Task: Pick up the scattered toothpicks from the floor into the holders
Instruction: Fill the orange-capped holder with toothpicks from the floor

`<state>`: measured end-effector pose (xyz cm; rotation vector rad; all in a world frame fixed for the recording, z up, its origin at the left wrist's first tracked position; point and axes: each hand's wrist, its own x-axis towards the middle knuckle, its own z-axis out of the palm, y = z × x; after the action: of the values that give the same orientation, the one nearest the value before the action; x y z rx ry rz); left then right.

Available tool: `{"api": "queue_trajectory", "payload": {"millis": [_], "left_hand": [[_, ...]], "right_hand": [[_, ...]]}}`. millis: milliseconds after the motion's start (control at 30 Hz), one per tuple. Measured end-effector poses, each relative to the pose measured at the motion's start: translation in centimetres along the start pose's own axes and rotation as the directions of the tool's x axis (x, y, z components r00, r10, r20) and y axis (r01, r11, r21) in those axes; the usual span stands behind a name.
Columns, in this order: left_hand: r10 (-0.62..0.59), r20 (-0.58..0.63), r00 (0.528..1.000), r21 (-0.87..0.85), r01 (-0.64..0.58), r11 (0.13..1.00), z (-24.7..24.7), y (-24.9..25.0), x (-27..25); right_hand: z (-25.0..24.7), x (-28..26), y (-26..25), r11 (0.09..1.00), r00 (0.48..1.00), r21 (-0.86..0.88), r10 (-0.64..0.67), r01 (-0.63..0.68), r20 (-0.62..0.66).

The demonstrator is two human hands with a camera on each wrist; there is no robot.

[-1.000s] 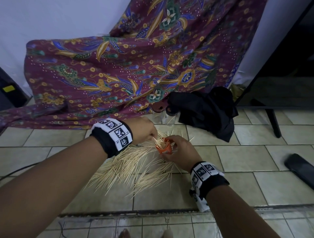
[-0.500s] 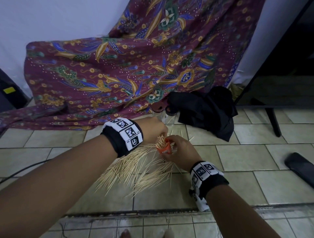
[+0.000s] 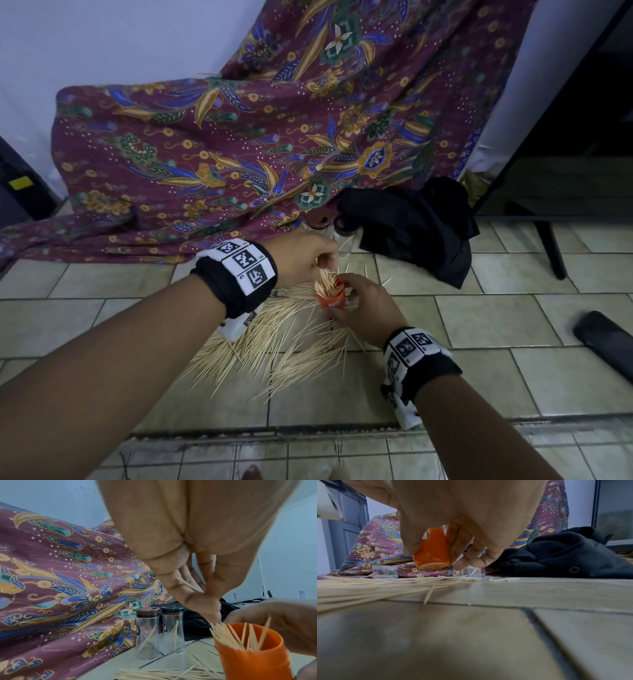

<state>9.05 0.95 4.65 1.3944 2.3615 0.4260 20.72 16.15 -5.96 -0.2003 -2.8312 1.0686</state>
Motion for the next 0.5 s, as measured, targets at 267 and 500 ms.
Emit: {"api": "queue_trajectory", "payload": {"millis": [267,500], "left_hand": [[-0.053,-0.115,0.992,-0.294,0.017,0.956,-0.5,-0.8,-0.9],[-0.142,-0.281,0.949,-0.398,0.019,0.917,-0.3,-1.2,-1.0]], "right_hand": [[-0.3,-0.1,-0.1,1.000,1.000,-0.007,-0.005,0.005,0.019],[-0.2,0.0,0.2,1.000,1.000,-0.003,0.005,-0.005,0.018]]}}
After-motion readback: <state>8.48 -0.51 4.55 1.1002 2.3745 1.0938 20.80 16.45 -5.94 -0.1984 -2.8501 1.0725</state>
